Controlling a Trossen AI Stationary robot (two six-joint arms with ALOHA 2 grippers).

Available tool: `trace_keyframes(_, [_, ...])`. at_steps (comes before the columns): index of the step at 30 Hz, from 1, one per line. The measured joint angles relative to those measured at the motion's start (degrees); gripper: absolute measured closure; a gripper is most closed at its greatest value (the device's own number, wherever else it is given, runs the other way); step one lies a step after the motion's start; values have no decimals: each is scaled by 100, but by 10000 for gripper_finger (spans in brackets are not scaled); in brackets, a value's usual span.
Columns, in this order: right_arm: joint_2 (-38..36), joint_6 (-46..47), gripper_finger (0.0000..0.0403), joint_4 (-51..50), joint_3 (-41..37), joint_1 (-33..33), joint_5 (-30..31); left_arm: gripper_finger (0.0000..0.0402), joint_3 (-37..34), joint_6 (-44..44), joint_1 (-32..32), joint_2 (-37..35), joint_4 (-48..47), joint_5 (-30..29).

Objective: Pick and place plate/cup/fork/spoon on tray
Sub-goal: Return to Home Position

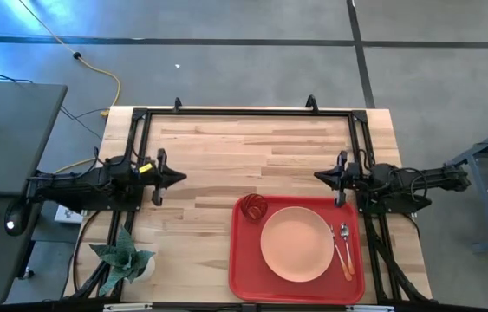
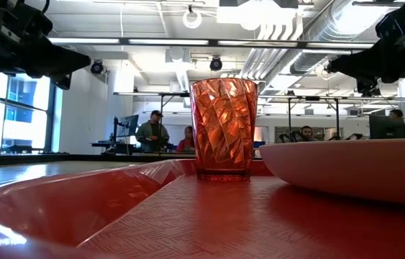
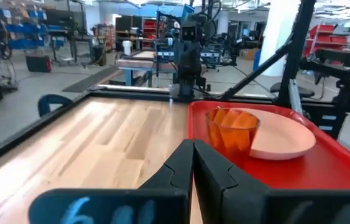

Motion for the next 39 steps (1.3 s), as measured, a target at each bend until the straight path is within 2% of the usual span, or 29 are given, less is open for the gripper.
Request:
trace_keyframes(6, [10,21,403,11,0,0,-16,399,0,80,9,0,2,-41])
trace_keyframes(13, [10,7,402,11,-2,0,-16,398,0,-906,9,0,88,-41])
trace_keyframes(18, [11,6,402,11,-2,0,-16,398,0,-1284,9,12,84,-108])
trace_keyframes(22, [13,-205,402,10,-2,0,-16,398,0,-434,20,72,-104,-646])
trace_keyframes(26, [19,-392,402,11,-2,0,-16,398,2,177,22,87,-82,-764])
trace_keyframes(39, [19,406,402,11,-2,0,-16,398,2,262,24,87,-80,-766])
